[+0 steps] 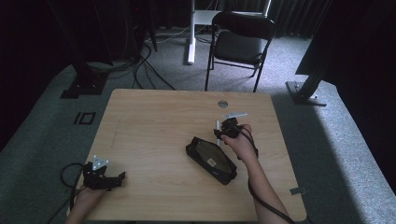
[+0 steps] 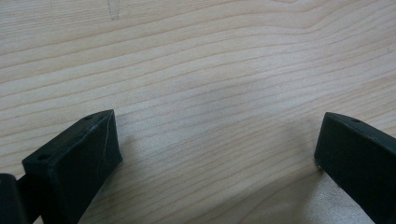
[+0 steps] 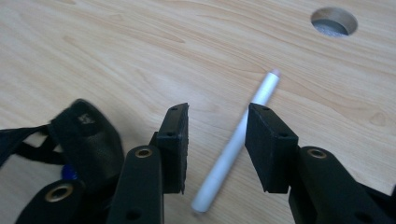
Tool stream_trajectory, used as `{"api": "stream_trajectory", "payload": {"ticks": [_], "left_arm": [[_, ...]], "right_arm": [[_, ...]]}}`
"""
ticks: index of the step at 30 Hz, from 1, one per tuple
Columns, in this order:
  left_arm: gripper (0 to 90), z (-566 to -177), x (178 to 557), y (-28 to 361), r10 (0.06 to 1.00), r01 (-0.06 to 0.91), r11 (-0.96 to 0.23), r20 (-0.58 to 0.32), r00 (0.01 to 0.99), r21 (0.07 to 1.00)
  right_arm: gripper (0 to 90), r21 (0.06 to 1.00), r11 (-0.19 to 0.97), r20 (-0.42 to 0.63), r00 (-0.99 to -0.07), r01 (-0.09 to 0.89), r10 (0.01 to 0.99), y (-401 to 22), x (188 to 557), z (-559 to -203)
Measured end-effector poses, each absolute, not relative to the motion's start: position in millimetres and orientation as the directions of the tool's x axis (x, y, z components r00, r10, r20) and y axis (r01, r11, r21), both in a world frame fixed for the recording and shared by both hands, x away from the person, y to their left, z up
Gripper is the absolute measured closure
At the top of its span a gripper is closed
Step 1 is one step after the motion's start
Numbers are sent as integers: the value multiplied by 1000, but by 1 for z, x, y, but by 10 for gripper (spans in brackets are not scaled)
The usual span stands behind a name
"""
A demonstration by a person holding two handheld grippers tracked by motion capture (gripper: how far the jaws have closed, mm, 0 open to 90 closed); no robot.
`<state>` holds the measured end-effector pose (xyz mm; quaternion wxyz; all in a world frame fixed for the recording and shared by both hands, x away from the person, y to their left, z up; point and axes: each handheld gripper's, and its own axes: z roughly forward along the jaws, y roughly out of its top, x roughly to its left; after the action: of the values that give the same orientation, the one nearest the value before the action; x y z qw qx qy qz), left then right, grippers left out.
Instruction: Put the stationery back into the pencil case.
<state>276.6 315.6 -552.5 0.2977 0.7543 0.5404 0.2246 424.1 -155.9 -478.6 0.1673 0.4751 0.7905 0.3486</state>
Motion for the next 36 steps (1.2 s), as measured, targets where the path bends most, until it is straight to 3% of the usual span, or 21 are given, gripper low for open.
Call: {"api": "stream_trajectory", "payload": {"ticks": [8,36], "left_arm": [[3,-552,277,316,949,681,-239,17,315,692],[3,-552,277,316,949,681,-238,17,315,692]], "right_arm": [[559,699,273,84,-454,661,887,-159,434,-490],[574,643,234,78,-366,729,927,-151,460,-520]]}}
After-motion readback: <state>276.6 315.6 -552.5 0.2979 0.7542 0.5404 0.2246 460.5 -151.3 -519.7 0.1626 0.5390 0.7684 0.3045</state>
